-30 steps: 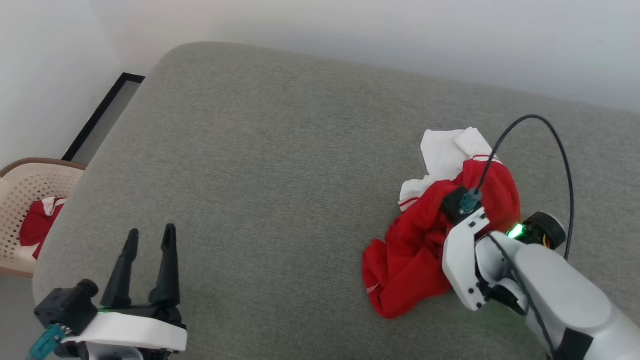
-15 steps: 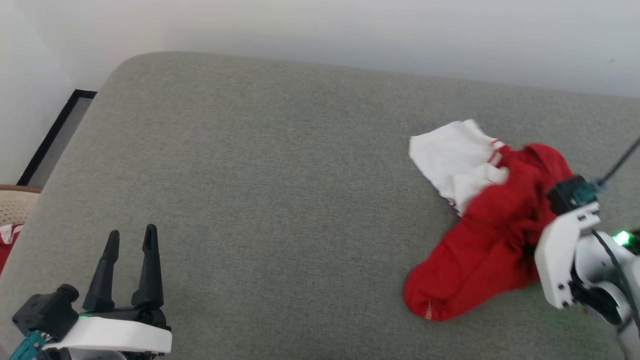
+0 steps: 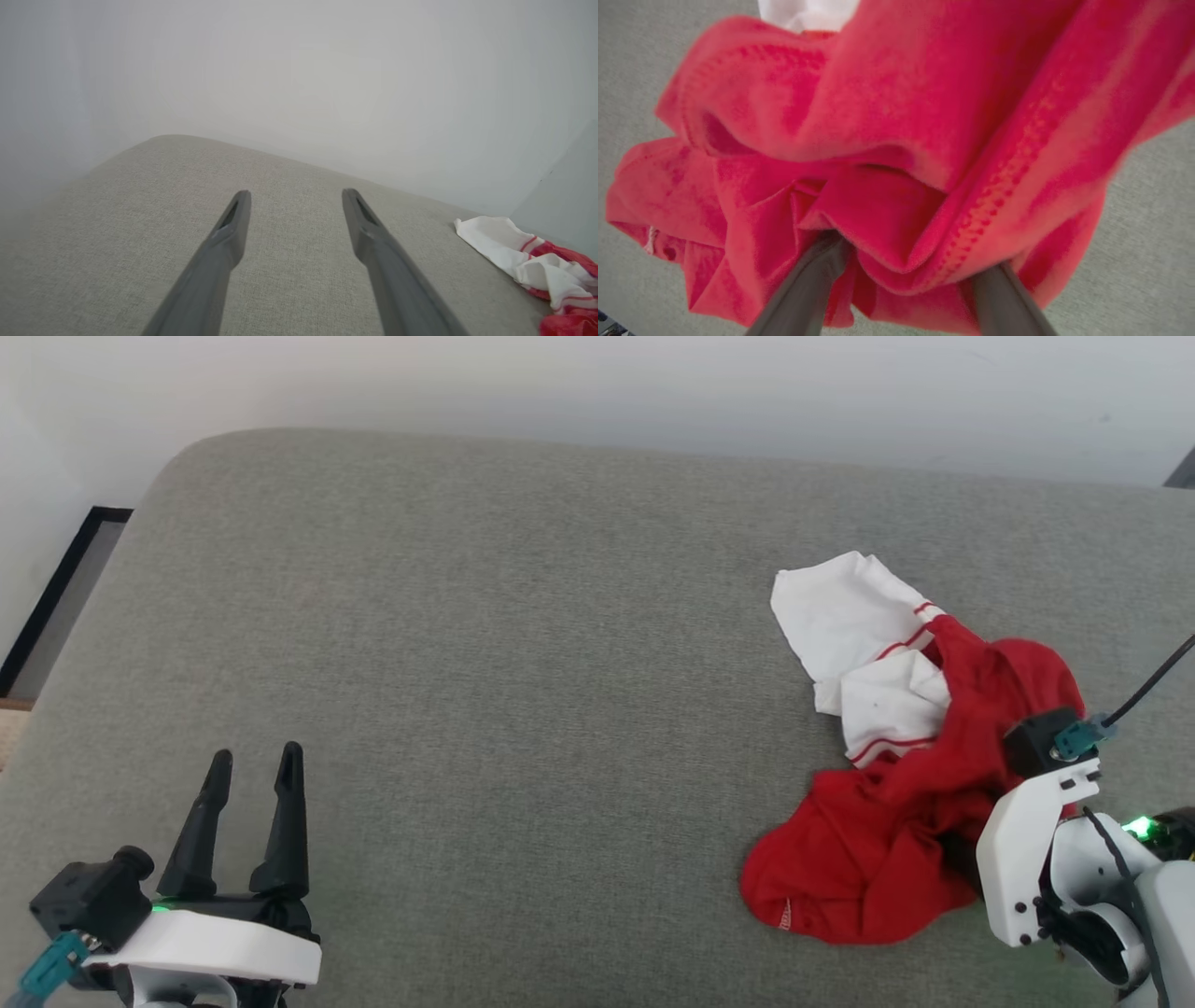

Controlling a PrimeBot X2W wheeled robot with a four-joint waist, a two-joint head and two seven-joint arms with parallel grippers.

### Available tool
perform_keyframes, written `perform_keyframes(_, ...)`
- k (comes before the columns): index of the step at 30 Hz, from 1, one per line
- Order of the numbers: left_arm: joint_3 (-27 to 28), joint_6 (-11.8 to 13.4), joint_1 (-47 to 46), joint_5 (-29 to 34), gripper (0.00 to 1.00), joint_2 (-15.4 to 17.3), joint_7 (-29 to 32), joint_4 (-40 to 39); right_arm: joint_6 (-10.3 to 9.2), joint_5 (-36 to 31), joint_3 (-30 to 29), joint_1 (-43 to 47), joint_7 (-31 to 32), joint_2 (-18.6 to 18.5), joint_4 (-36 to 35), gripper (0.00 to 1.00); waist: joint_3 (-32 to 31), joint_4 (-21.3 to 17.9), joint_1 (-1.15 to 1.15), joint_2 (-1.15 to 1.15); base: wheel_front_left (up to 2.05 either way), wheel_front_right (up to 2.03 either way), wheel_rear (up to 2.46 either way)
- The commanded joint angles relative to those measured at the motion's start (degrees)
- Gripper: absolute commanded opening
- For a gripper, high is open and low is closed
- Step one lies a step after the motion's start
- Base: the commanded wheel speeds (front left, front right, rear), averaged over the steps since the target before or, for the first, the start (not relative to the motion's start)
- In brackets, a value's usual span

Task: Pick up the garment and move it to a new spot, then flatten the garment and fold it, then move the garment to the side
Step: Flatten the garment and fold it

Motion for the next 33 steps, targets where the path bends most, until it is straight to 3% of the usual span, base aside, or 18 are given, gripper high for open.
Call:
perform_keyframes(1, -0.61, -0.18, -1.02, -0.57, 1.0, 0.9, -0.27, 0.49, -0.04, -0.89, -0.59, -0.33, -0.33, 0.16, -0.9, 1.0, -0.11, -0.61, 0.0, 0.0, 0.0, 0.0, 0.0)
perform_keyframes(16, -10.5, -0.18, -10.62, -10.69, 1.0, 12.02, 9.43, -1.9, -0.04, -4.94, -10.26, 3.73, -8.11, 7.96, -12.71, 1.0, -0.8, -6.63, 0.0, 0.0, 0.0, 0.0, 0.0)
perform_keyframes(25, -17.13, -0.18, -20.89, -15.43, 1.0, 17.63, 19.57, -2.0, -0.03, -11.15, -13.86, 2.53, -23.71, 15.04, -14.23, 1.0, -0.04, -13.12, 0.0, 0.0, 0.0, 0.0, 0.0)
perform_keyframes(33, -23.96, -0.19, -31.13, -18.37, 1.0, 20.54, 27.63, 0.78, -0.03, -15.29, -14.06, 0.66, -39.4, 18.3, -9.88, 1.0, 2.7, -19.65, 0.0, 0.0, 0.0, 0.0, 0.0)
